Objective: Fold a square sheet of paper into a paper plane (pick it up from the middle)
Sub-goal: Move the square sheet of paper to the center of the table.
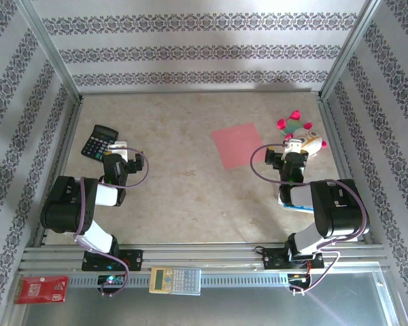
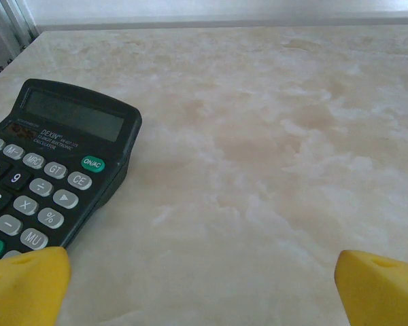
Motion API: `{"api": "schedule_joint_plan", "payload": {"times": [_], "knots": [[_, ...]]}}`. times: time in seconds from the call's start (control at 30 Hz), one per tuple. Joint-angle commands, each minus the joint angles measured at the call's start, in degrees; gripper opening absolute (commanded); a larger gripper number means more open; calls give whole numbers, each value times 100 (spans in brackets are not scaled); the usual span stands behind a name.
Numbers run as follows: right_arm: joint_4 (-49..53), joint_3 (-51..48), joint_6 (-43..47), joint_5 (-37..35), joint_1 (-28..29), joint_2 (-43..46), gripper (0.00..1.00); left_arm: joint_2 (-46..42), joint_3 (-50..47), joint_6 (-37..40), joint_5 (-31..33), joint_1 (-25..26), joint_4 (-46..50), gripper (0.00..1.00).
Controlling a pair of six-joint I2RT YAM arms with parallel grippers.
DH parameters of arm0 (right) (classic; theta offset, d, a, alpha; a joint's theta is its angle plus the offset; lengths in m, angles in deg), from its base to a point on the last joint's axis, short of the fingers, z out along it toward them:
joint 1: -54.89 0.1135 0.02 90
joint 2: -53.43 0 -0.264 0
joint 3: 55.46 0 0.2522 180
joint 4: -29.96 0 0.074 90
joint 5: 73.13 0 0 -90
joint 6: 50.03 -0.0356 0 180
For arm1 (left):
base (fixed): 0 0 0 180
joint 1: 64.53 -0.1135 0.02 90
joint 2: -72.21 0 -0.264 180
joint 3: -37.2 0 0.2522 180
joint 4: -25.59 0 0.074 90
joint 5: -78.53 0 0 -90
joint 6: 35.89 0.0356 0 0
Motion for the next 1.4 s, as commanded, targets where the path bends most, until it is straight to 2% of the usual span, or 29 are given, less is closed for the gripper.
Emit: {"api": "schedule_joint_plan", "payload": {"times": [0.0, 0.97, 1.13, 1.27, 1.37], "knots": [[-175, 88, 73, 81, 93, 56, 98, 24, 47, 108, -87, -51, -212, 100], [-148, 106, 22, 187, 33, 39, 98, 19, 45, 103, -89, -51, -209, 100], [-171, 90, 27, 179, 31, 62, 98, -71, -45, 55, 83, -56, -349, 100], [133, 27, 177, -120, 206, 674, 98, -898, -42, 68, 43, -51, 404, 100], [1274, 143, -184, -722, 233, 1575, 98, -1735, 125, -376, 638, -51, 1471, 100]]}}
